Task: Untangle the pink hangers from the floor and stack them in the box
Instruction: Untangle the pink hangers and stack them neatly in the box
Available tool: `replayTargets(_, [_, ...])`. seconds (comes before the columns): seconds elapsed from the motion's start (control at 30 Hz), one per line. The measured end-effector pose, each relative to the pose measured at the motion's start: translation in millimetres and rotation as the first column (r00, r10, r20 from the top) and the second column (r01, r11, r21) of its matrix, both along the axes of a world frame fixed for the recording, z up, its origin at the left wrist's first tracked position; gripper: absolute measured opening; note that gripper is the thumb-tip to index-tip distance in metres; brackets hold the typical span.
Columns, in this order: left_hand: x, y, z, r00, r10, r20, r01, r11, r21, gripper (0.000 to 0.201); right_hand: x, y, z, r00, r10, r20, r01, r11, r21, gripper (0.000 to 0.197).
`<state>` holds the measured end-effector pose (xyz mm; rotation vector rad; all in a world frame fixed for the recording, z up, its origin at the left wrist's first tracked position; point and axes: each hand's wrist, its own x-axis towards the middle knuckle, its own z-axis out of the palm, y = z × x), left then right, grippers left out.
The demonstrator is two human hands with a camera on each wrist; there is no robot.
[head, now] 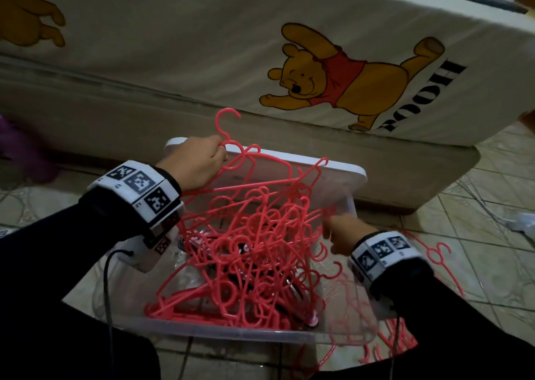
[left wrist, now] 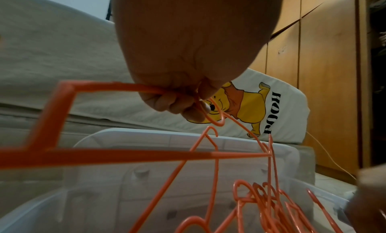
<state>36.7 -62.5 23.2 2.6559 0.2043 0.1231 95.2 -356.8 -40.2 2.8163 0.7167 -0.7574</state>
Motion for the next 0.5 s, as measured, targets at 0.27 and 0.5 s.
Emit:
replayTargets(0.27, [0.9, 1.5, -5.0, 0.999, -0.035, 0.015, 0.035, 0.999, 0.013, 0.024, -10.8, -0.2, -35.0, 0.993, 0.111, -0.04, -0.117, 0.979, -0.167, 0.027])
replayTargets(0.5, [-0.3, 6.2, -0.6, 0.999, -0.004, 0.055, 0.004, 1.0, -0.005, 0.026, -4.0, 8.4, 2.6, 0.979, 0.191, -0.074, -0.189, 0.982, 0.03, 0.016])
